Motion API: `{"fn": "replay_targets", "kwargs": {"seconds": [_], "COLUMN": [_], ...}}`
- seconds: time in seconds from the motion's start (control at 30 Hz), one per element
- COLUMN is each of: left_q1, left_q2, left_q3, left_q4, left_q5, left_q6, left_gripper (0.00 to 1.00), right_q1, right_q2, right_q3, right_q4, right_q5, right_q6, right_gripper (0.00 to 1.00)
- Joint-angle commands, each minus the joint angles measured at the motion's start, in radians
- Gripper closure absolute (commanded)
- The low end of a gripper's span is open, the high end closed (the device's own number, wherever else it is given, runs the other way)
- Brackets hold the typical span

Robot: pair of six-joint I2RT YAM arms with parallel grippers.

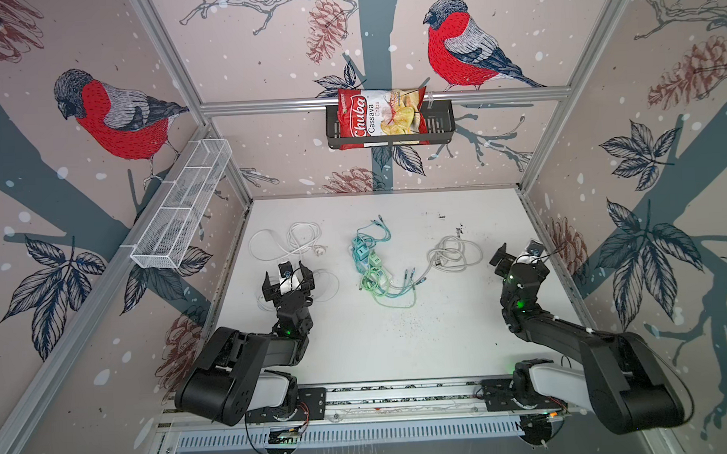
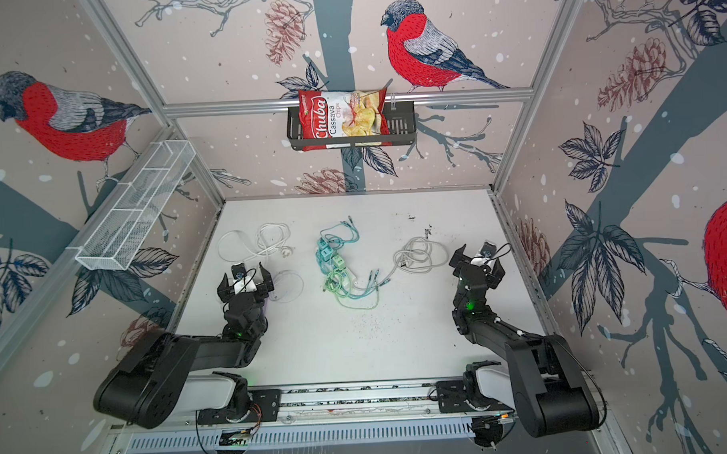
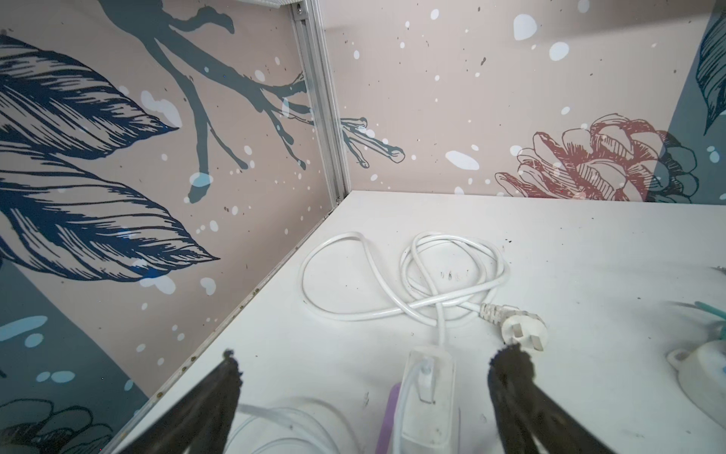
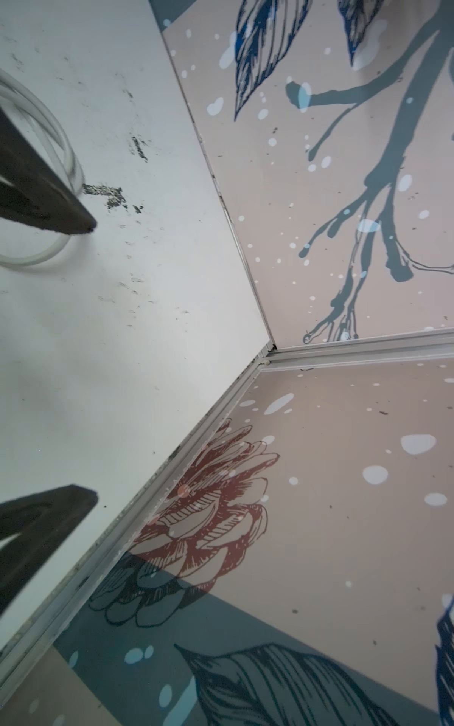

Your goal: Insert the plug

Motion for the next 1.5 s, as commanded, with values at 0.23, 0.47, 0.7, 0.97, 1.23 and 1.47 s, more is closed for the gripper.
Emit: {"fn": "replay_targets", "kwargs": {"seconds": [0.23,0.47,0.7,0.97,1.23,1.47], "left_q1": [0.002,0.002,0.001,0.003,0.030,0.033], "left_q2": [0.156,0.234,0.240,0.235,0.238,0.242], "left_q3": [-0.017,-0.034,-0.037,-0.047,-0.082,-0.076], "left_q4": [0.357,0.465,0.475,0.475,0.475,0.474], "left_q5": [0.078,0.084,0.083,0.080,0.177,0.186], "left_q6": [0.095,0.103,0.102,0.092,0.053,0.058], "left_gripper": [0.03,0.03,0.03,0.03,0.02,0.01], "right_q1": [-0.037,-0.048,-0.057,-0.094,-0.087,-0.011], "right_q2": [-0.005,0.184,0.318,0.307,0.306,0.310], "right_q3": [-0.057,-0.142,-0.146,-0.020,-0.021,-0.090], "right_q4": [0.138,0.455,0.600,0.331,0.330,0.477], "right_q5": [-0.124,-0.286,-0.230,-0.239,-0.225,-0.072], "right_q6": [-0.062,-0.137,-0.110,-0.057,-0.061,-0.099], "right_gripper": [0.01,0.00,0.00,0.00,0.00,0.01]}}
